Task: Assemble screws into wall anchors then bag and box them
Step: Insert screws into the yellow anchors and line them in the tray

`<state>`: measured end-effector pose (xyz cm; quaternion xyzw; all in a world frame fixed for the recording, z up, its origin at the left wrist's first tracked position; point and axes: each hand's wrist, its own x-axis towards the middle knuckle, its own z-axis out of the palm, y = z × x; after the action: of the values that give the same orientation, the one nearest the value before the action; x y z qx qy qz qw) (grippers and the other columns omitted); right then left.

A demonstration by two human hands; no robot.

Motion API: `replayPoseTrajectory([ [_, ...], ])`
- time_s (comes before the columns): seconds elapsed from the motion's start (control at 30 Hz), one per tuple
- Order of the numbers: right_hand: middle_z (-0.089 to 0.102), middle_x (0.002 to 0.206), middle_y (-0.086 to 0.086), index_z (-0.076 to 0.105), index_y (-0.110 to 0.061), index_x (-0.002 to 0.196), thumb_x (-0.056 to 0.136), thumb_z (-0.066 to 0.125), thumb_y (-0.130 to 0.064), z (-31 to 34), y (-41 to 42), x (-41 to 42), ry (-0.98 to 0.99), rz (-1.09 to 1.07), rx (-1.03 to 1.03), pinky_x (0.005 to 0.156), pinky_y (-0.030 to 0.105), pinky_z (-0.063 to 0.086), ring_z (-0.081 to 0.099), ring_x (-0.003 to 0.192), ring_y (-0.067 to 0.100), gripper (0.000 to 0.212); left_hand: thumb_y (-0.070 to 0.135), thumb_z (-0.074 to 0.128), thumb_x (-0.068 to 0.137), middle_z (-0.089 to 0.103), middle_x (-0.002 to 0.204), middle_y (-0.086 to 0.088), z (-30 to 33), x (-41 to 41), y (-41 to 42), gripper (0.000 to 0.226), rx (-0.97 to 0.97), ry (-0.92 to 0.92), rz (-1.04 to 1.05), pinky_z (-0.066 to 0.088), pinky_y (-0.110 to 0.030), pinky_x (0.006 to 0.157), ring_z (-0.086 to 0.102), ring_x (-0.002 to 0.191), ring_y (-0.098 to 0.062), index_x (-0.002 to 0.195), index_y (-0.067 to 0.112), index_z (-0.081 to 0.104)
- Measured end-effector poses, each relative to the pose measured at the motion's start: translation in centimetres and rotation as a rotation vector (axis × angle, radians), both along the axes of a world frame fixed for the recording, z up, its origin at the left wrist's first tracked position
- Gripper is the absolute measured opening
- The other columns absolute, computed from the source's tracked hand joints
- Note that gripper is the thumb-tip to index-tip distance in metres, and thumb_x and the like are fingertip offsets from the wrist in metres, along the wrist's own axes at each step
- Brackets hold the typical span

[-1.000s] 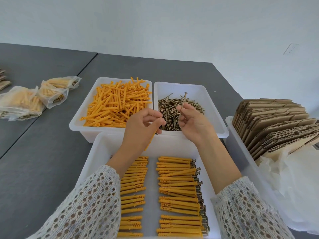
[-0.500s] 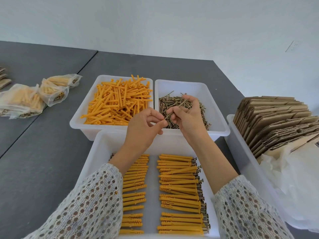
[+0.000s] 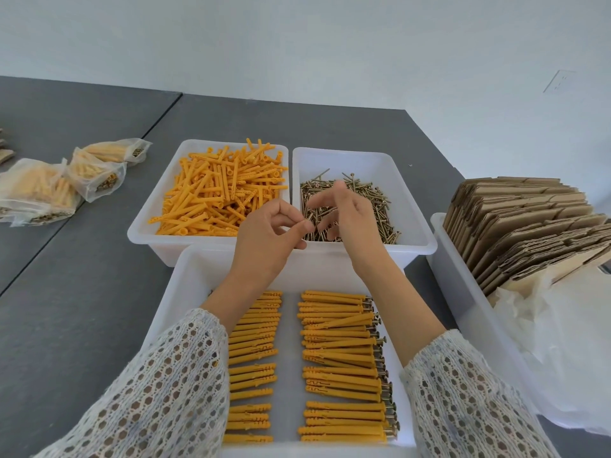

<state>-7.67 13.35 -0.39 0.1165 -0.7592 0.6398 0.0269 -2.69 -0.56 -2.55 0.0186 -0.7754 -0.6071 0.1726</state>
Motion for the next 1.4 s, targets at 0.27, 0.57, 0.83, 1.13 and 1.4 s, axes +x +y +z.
replayPoseTrajectory([
  [0.27,0.062,0.07,0.011,0.065,0.001,0.088,0.105,0.032,-0.021,-0.3,2.5,-2.5,-0.339,-0.281,-0.424,0.05,0.025,0.043,0.052,0.054,0.017,0.042,0.018,0.077,0.085,0.073,0.072,0.004,0.6,2.4,2.5,0.012,-0.178,-0.104,-0.448,0.05,-0.013,0.061,0.071,0.065,-0.01,0.083,0.017,0.065],
  [0.57,0.061,0.069,0.009,0.064,-0.003,0.084,0.092,0.037,-0.001,-0.6,2.7,-2.5,-0.308,-0.236,-0.389,0.051,0.024,0.045,0.052,0.054,0.015,0.028,0.016,0.075,0.085,0.068,0.085,0.008,-2.6,4.5,5.8,0.015,-0.55,-0.199,-0.723,0.056,-0.028,0.076,0.063,0.08,-0.005,0.083,0.025,0.062],
  [0.83,0.062,0.069,0.009,0.064,-0.005,0.08,0.092,0.037,-0.001,-1.2,2.7,-3.2,-0.279,-0.219,-0.311,0.051,0.026,0.045,0.054,0.056,0.015,0.03,0.027,0.073,0.088,0.06,0.089,0.02,-3.3,4.4,6.2,0.012,-0.672,-0.082,-0.751,0.048,-0.015,0.074,0.057,0.086,0.0,0.094,0.028,0.062],
  [1.13,0.065,0.083,0.008,0.065,-0.006,0.089,0.096,0.043,-0.01,-2.4,2.4,-3.2,0.094,-0.318,0.392,0.066,0.033,0.05,0.056,0.072,0.019,0.023,0.016,0.055,0.094,0.062,0.093,0.011,-0.3,2.4,2.8,0.01,-0.704,0.408,-0.192,0.046,-0.028,0.074,0.053,0.091,-0.01,0.098,0.018,0.064],
  [1.4,0.056,0.076,0.002,0.047,-0.016,0.072,0.1,0.027,-0.034,-2.5,1.3,-3.4,-0.095,0.028,1.182,0.069,0.034,0.034,0.051,0.071,0.021,0.039,0.038,0.052,0.097,0.053,0.134,-0.009,-1.4,0.3,-2.9,0.034,-1.016,-0.159,0.378,0.035,-0.05,0.099,0.042,0.126,-0.036,0.124,0.021,0.06],
])
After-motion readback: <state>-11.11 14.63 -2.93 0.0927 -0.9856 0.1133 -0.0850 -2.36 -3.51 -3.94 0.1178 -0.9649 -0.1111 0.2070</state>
